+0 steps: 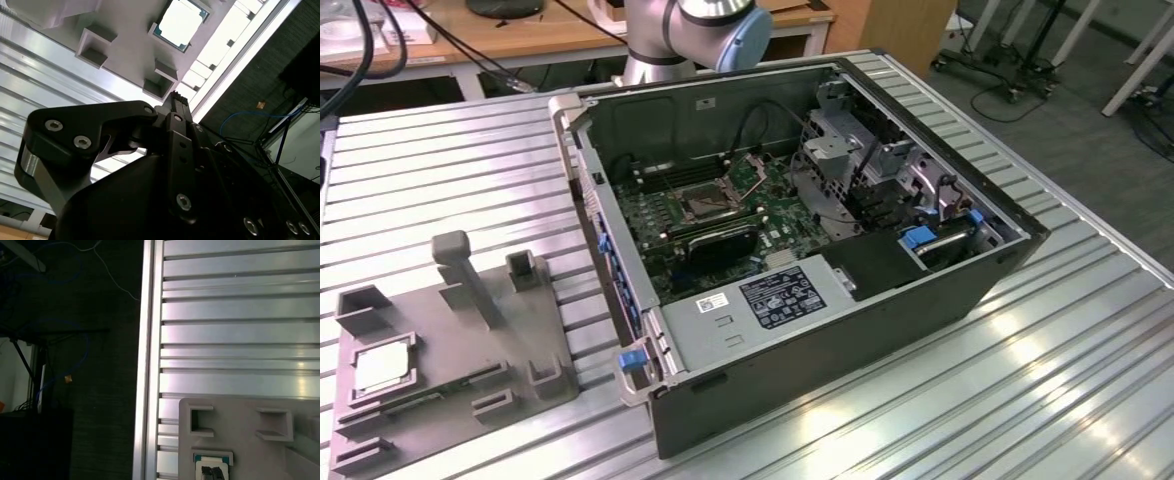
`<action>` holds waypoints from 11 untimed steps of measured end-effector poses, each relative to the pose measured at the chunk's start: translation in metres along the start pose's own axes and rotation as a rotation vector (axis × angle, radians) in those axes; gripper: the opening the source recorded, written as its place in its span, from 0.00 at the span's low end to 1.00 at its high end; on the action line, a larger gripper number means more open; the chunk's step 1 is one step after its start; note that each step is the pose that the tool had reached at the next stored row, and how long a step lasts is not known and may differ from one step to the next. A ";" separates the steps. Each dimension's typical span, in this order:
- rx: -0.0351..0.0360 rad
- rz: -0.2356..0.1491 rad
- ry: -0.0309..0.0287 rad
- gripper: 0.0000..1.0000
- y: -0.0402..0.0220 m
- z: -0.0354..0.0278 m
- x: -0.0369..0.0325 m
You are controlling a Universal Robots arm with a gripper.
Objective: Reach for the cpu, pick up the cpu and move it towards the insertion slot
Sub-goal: 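Reach for the cpu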
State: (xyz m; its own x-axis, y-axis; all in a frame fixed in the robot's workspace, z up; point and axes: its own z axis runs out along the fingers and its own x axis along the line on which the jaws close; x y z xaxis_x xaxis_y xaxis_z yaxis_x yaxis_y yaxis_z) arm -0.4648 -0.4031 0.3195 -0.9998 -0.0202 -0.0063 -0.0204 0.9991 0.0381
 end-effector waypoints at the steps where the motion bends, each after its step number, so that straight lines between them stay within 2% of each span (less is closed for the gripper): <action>1: 0.0000 0.000 -0.0001 0.11 -0.0003 0.0008 0.0005; 7: 0.0001 0.000 -0.0007 0.11 -0.0014 0.0050 0.0037; 11: 0.0001 0.000 -0.0005 0.11 -0.0015 0.0054 0.0040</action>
State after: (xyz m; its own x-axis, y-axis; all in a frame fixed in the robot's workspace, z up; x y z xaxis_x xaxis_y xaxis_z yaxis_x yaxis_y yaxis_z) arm -0.4687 -0.4044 0.3141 -0.9998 -0.0204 -0.0069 -0.0207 0.9991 0.0380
